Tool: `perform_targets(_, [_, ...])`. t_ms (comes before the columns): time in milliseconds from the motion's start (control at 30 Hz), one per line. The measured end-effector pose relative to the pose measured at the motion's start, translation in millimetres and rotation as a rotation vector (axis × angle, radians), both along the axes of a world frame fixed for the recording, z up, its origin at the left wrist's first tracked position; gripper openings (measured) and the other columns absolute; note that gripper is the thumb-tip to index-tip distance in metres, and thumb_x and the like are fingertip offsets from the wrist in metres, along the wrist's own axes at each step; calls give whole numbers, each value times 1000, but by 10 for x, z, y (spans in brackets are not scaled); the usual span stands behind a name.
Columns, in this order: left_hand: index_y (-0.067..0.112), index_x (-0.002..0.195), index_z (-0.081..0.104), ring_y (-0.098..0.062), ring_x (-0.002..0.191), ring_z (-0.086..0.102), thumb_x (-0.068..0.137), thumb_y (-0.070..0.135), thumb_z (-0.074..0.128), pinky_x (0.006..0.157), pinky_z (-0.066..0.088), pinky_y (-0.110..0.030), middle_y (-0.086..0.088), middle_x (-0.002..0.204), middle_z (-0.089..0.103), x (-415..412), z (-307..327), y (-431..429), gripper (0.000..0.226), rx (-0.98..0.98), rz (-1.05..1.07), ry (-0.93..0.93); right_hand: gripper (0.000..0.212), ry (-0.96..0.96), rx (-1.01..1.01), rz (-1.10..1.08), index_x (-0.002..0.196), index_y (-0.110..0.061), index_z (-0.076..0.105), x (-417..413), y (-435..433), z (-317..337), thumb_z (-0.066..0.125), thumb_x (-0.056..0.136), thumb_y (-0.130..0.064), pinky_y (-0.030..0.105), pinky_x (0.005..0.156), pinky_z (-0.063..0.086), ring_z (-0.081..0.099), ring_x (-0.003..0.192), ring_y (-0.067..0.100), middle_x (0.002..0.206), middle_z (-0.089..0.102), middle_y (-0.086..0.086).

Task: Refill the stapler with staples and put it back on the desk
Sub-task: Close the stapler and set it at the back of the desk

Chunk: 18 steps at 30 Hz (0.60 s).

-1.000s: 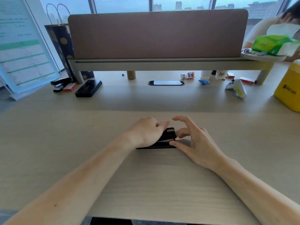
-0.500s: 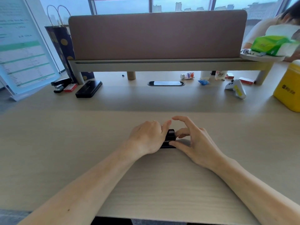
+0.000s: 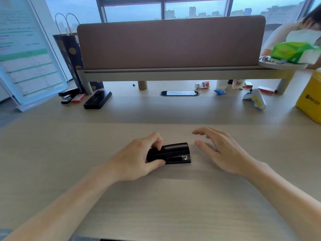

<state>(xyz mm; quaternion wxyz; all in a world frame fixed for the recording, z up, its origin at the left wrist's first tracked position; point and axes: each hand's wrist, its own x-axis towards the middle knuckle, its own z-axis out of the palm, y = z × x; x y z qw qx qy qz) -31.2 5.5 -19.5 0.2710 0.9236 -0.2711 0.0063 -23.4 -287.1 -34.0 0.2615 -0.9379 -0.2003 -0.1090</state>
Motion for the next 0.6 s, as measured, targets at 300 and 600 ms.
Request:
perform_targets(300, [26,89,44,-41,71,68,87,28,80,73,56,-46,-2,86,77,501,20,104,37,-223,222,-82,65,158,-237,-14,151,-34,43,642,163,-149,44,94,-65,40,123,25,29,151,18,159,41,-10])
perform_targets(600, [24,92,44,-29,79,55,90,27,75,65,36,-33,-4,94,70,1806,-57,-53,31,-178,497,-195,82,141,-340,1,158,-41,29,1057,289,-163,22,86,-80,43,126,16,21,155,19,166,30,-11])
